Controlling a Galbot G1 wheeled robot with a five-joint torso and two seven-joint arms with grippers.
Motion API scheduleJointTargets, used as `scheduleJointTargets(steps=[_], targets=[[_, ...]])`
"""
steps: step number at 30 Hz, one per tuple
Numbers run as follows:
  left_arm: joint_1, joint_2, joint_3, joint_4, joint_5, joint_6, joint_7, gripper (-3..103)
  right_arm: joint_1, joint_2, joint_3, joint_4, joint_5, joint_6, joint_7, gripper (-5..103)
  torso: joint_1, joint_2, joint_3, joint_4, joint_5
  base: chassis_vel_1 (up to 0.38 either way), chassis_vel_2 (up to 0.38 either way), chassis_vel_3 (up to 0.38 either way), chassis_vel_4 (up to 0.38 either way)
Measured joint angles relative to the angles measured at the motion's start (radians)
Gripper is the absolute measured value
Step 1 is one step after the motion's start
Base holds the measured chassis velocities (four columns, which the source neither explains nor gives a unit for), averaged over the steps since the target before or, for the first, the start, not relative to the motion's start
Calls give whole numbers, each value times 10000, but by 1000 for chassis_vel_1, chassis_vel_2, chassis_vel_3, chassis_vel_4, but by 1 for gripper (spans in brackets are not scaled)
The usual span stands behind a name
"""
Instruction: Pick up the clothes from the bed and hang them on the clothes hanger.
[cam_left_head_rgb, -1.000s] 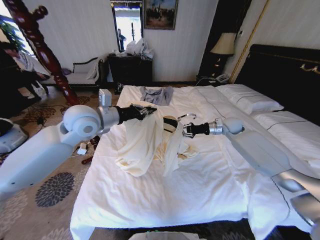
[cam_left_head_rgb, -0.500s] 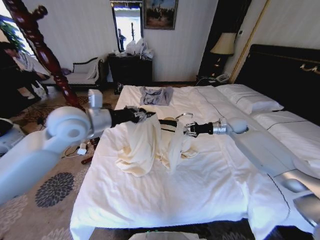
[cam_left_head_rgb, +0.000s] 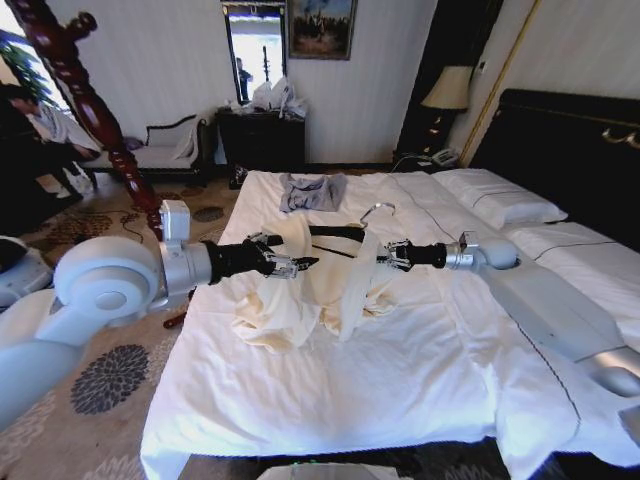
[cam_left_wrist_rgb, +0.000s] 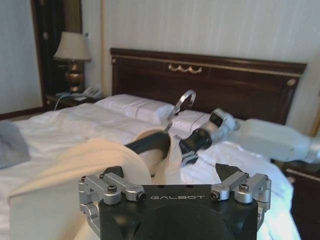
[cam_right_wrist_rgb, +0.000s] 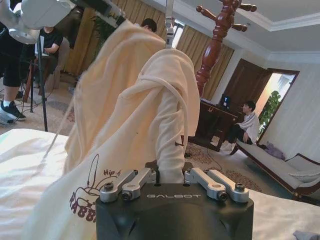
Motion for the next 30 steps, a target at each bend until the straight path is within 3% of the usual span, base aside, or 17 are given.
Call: scheduleJointTargets(steps=[4, 9, 16, 21, 26, 30], targets=[[-199, -81, -40, 352, -241, -12, 177, 100, -56, -53, 22, 64, 51, 3, 0, 19, 0, 0, 0, 6, -4, 0, 0, 0, 0], [-469, -686, 168, 1116, -907, -134, -669, 100, -56, -32, 21, 259, 51, 15, -51, 19, 1, 0, 0, 0, -4, 0, 0, 0, 0], [-1246, -1262, 603, 2347, -628, -186, -775, 100, -16, 87, -82, 427, 14, 23, -162, 19, 3, 0, 1, 4, -5, 0, 0, 0, 0], [-1579, -1302, 645, 2532, -462, -175, -653, 100, -43, 145, -92, 434, -27, 32, -187, 19, 2, 0, 1, 4, -1, 0, 0, 0, 0], [-1830, -1348, 626, 2852, 145, -145, -401, 100, -97, 120, -78, 362, -58, 74, -306, 19, 2, 0, 2, 7, -5, 0, 0, 0, 0], [-2453, -1690, 1163, 3382, 491, -193, -353, 100, -39, 221, -111, 338, -60, 91, -352, 19, 2, 0, 1, -4, -7, 0, 0, 0, 0]])
